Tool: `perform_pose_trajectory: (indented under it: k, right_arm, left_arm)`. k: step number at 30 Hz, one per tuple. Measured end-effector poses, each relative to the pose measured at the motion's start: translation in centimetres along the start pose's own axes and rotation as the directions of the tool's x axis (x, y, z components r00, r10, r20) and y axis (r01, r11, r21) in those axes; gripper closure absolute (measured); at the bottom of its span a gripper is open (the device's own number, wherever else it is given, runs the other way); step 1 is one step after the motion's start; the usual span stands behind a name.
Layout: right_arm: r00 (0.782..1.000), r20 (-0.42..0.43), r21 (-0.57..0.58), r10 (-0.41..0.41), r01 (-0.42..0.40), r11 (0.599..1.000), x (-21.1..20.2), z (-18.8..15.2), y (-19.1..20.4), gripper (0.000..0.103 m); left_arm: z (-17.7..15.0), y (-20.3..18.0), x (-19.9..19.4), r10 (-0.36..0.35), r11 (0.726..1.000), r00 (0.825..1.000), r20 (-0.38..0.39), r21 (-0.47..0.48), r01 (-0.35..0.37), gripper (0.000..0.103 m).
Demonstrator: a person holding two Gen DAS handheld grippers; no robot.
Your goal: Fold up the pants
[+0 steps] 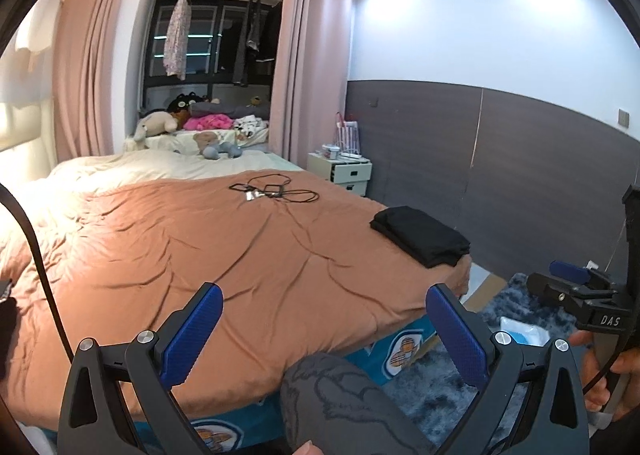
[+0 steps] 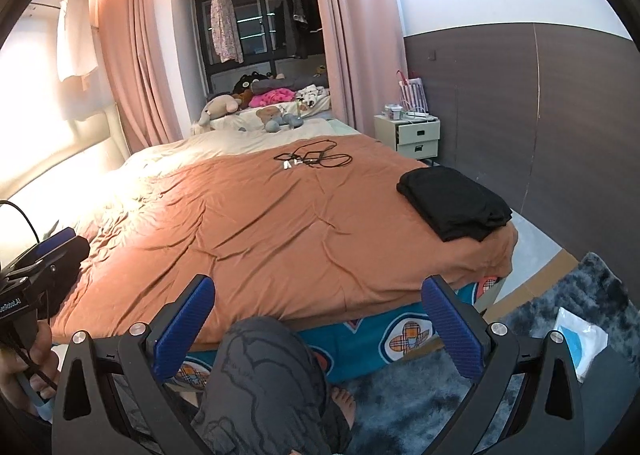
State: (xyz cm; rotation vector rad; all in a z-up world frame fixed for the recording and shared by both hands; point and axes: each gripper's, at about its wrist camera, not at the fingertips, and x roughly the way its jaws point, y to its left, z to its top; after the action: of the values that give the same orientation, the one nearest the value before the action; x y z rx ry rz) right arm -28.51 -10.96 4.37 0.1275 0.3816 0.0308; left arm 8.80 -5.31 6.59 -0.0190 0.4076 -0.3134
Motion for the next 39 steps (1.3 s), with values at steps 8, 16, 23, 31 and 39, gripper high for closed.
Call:
perform_pose_trajectory:
  k: [8,16,23,31,39]
  right_arm:
    - [1.000,-0.005,-0.005,-0.011,0.011,1.000,0.3,-1.5,1.7,0.000]
    - [0.999,-0.033,0.002,-0.013,0.013,1.000,1.1,-2.6,3.2,0.000]
    - [0.999,-0.040,-0.010,-0.002,0.002,1.000,1.7,-2.8,4.1,0.000]
    - [0.999,-0.053,0.009,-0.004,0.005,1.000,1.7,-3.2,4.3,0.000]
    - [0.999,-0.054,0.007,-0.002,0.003,1.000,1.5,-3.2,4.8,0.000]
  left_arm:
    - [-2.0,1.0,-1.2,0.018,1.000,1.000,-0.004,-0.008,-0.018,0.001]
    - [-3.2,1.6,-0.2,0.014,1.000,0.999,-0.029,-0.016,-0.014,0.000]
    - [-4.0,1.8,0.6,0.015,1.000,0.999,-0.046,-0.021,-0.016,0.001]
    - [-4.5,2.3,0.7,0.022,0.999,0.998,-0.059,-0.030,-0.024,0.001]
    - [-4.7,2.4,0.4,0.024,0.999,0.998,-0.057,-0.035,-0.026,0.000]
